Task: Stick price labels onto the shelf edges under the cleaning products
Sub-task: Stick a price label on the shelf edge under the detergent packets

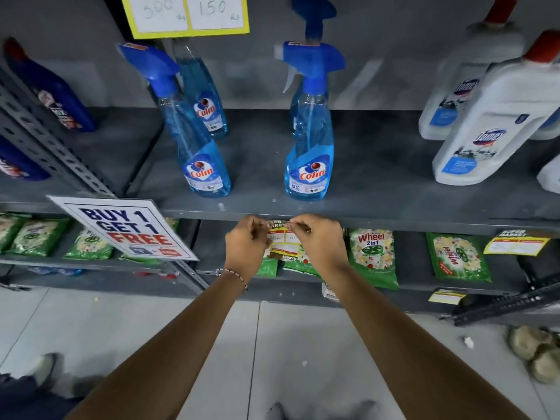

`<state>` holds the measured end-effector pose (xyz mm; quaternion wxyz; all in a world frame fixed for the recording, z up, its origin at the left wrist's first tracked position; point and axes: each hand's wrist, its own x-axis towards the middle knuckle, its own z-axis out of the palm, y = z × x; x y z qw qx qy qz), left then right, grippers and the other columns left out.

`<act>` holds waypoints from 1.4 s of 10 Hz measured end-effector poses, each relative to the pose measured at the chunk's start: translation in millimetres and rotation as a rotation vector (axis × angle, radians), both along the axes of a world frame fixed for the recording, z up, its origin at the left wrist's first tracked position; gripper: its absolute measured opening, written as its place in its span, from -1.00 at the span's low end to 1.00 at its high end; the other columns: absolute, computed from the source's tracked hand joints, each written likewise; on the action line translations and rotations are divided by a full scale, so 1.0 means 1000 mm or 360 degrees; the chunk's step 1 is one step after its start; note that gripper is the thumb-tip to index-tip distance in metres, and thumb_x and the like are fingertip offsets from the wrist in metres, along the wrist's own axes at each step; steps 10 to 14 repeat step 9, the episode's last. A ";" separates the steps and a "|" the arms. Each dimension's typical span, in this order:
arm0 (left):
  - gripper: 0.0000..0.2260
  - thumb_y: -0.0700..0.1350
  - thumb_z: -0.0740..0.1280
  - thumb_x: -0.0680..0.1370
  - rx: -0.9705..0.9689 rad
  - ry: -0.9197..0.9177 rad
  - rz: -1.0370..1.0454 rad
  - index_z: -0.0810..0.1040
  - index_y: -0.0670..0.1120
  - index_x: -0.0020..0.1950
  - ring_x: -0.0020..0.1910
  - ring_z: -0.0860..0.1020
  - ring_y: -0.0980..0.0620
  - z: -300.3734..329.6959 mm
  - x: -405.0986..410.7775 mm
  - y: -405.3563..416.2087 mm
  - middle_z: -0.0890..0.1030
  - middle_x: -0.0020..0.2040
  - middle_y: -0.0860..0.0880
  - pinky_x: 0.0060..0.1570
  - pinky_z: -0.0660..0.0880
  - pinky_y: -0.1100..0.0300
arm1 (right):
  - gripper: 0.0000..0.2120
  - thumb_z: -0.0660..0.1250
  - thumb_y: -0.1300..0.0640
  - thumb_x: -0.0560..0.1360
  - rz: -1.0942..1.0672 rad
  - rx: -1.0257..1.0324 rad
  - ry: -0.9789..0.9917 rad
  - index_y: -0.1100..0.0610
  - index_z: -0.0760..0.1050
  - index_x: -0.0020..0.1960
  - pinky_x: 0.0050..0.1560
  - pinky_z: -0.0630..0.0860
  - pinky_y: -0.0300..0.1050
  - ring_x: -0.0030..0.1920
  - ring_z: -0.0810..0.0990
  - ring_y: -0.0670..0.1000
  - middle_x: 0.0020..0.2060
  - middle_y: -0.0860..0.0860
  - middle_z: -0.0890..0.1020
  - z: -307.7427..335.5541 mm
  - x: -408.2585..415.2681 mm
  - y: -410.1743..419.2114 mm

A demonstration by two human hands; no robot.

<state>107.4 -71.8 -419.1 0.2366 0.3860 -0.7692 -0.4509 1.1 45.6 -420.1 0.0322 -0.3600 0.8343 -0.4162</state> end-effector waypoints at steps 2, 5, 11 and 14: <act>-0.91 -0.20 0.31 0.55 0.0008 -0.0012 -0.0015 0.55 -0.07 -0.14 -0.33 0.66 -0.04 -0.001 -0.004 -0.010 0.69 -0.28 -0.11 -0.36 0.53 0.36 | -0.89 0.43 0.11 0.48 -0.0061 -0.0012 0.0085 0.15 0.65 -0.09 -0.20 0.62 -0.03 -0.22 0.67 0.06 -0.20 0.06 0.73 0.001 0.000 -0.012; -0.66 0.06 0.40 0.47 -0.0224 -0.0287 0.0002 0.41 -0.14 -0.31 -0.45 0.57 -0.12 0.007 -0.003 -0.029 0.56 -0.46 -0.10 -0.36 0.59 0.03 | -0.56 0.55 -0.15 0.28 -0.0384 0.0234 0.0559 0.12 0.38 -0.38 -0.47 0.32 -0.16 -0.43 0.49 0.07 -0.46 0.02 0.53 0.011 -0.002 -0.005; -0.94 -0.14 0.28 0.56 -0.0592 -0.0365 -0.0651 0.49 -0.01 0.00 -0.42 0.56 0.07 0.079 0.008 0.006 0.58 -0.36 0.02 -0.32 0.57 0.12 | -0.85 0.42 0.15 0.45 -0.0392 0.0227 0.0589 0.09 0.45 -0.19 -0.29 0.55 -0.01 -0.23 0.52 0.07 -0.26 0.03 0.57 0.038 0.002 0.050; -0.94 -0.14 0.28 0.56 -0.0592 -0.0365 -0.0651 0.49 -0.01 0.00 -0.42 0.56 0.07 0.079 0.008 0.006 0.58 -0.36 0.02 -0.32 0.57 0.12 | -0.85 0.42 0.15 0.45 -0.0392 0.0227 0.0589 0.09 0.45 -0.19 -0.29 0.55 -0.01 -0.23 0.52 0.07 -0.26 0.03 0.57 0.038 0.002 0.050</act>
